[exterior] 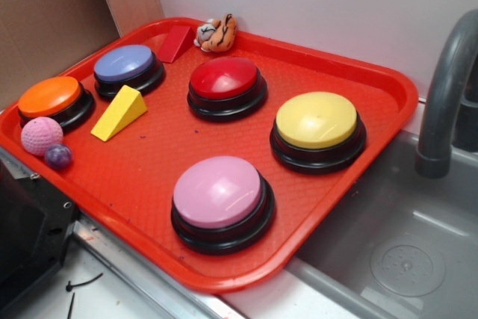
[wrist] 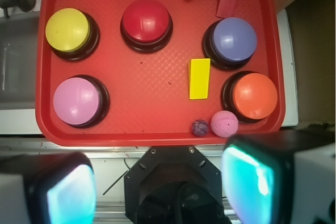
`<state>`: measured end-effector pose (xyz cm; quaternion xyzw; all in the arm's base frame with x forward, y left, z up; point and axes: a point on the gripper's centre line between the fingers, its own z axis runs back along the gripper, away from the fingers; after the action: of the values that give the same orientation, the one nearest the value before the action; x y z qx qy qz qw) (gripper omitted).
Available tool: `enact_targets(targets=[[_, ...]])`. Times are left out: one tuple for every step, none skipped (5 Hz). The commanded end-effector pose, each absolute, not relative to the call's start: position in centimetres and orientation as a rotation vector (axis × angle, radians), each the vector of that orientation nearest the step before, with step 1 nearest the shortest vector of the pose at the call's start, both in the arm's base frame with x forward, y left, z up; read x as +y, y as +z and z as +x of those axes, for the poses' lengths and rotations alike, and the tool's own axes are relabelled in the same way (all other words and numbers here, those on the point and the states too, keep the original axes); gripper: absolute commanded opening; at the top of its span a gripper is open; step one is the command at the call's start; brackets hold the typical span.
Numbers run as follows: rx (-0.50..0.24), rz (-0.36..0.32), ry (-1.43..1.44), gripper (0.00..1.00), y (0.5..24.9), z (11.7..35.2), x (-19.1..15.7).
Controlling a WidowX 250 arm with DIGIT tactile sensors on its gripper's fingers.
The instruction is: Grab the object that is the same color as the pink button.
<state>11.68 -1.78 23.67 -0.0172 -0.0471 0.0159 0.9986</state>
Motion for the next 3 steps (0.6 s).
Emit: enact_targets(targets=[[-0.094, -0.035, 0.032, 1.0, 23.7, 11.7, -1.8], [-0.132, -0.069, 0.163, 1.0, 23.0, 11.7, -0.7], [-0.172, -0.117, 0.384, 1.0, 21.5, 11.4, 1.2]])
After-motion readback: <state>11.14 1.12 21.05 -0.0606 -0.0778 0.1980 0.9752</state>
